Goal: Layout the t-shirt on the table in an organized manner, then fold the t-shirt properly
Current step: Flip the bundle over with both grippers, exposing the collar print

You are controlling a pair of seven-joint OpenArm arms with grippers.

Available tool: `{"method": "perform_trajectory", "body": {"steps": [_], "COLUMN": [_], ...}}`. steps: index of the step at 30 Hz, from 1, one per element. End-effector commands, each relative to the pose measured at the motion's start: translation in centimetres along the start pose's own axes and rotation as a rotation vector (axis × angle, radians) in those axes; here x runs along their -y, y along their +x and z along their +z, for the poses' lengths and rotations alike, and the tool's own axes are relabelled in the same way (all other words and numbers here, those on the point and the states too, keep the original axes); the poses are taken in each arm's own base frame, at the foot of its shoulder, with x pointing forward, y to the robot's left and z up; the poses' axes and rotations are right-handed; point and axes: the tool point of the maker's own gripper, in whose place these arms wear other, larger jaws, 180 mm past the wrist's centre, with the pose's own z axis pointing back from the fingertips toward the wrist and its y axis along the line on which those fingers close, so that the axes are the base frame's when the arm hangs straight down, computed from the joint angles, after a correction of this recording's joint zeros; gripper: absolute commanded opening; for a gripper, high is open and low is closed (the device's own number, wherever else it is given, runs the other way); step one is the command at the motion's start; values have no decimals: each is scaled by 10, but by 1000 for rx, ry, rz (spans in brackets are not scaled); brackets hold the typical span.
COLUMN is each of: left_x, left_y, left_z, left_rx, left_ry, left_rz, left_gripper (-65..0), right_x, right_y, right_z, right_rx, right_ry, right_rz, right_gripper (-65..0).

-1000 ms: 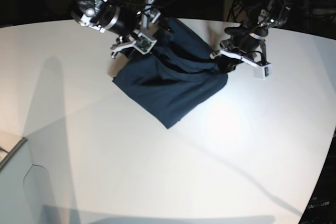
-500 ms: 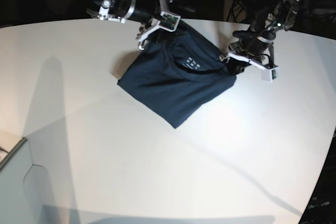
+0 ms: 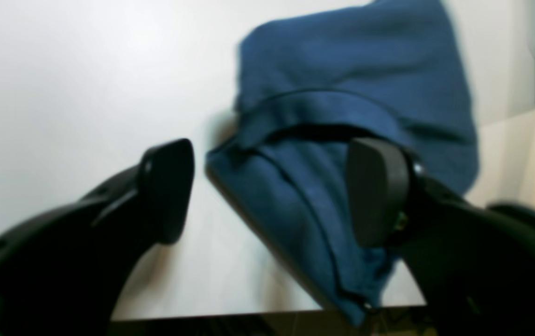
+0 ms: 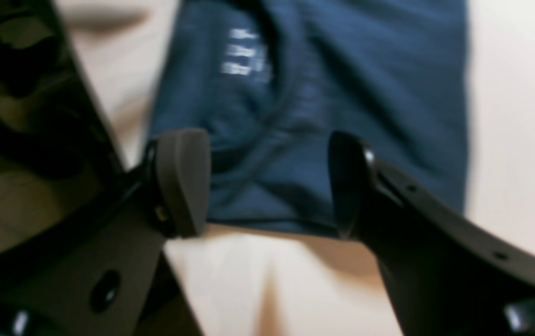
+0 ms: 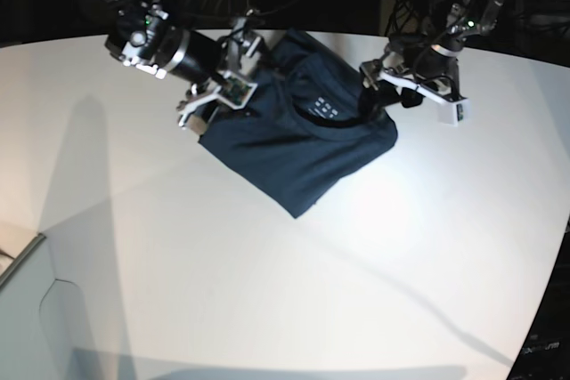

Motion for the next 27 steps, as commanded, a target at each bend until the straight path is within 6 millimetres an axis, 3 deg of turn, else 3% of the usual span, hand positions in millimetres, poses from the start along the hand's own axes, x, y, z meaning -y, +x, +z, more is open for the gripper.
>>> {"method": "perform_trajectory", "body": {"steps": [1,10,14,21,25,27], "left_x": [4,-7,-10,-23,-36,-31], "left_y": [7,-19,-35,-59,-70,-69], "left_z": [4,6,13,22,18,9], "left_rx": [25,-24,-54,-104,-129,-117], "left_ry": [-14,21,34,75,110,106], "left_rz": [3,36,55,66,84,104], "left_gripper": [-150,-150,-150,-148,-148,-147], "right_x": [9,93,123,139,143,145], "right_y": [17,38,34,18,10,4], "right_z": [1,8,5,-11,-25,-31], "right_rx": [56,114,105,65,49,36], "right_ry": [-11,-224,-265,-256,-241,-233], "right_rz": [7,-27,-43,-85,-131,-154], "right_gripper": [-251,-248,-248,-248,-249,-249]}}
